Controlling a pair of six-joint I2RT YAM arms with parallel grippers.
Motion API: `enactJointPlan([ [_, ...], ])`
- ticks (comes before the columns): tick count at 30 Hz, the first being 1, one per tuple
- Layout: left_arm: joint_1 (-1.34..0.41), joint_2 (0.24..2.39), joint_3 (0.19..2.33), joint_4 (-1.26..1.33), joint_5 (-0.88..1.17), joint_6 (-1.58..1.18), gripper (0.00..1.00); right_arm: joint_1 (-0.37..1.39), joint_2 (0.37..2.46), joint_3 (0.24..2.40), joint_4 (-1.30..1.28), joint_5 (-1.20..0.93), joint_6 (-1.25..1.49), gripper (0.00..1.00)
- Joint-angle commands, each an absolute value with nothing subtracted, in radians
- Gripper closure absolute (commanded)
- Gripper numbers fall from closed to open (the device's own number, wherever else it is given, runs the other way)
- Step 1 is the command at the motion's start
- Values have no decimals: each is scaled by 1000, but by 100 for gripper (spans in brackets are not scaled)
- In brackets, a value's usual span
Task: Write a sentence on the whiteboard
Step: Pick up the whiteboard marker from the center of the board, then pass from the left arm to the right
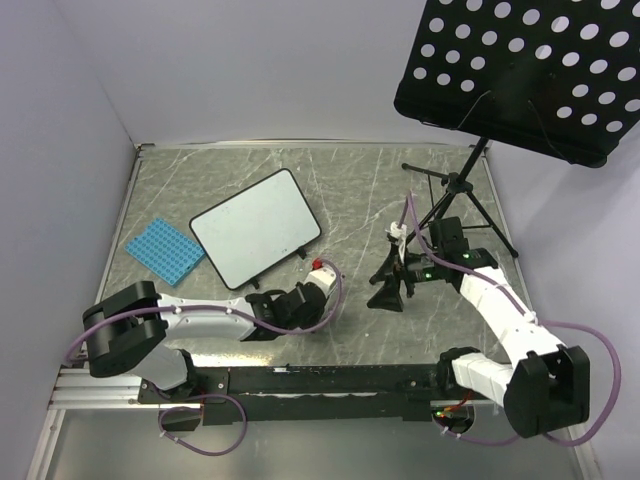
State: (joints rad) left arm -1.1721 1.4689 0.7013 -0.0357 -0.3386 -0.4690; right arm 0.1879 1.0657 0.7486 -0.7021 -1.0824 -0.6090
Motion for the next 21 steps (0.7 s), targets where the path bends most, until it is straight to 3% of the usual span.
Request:
enactJointPlan([
  [1,-1201,1420,643,170,-365,-423,99,212,1098,727,-383,-1052,-303,0],
  [8,-1256,1410,612,258,-411,-385,99,290,1284,770,-258,-896,42,0],
  [16,-1275,1385,609,287,-410,-370,99,299,1443,808,-270,-942,94,2],
  [21,-1276,1396,624,284,-394,-359,99,307,1491,833,-288,-995,97,12],
])
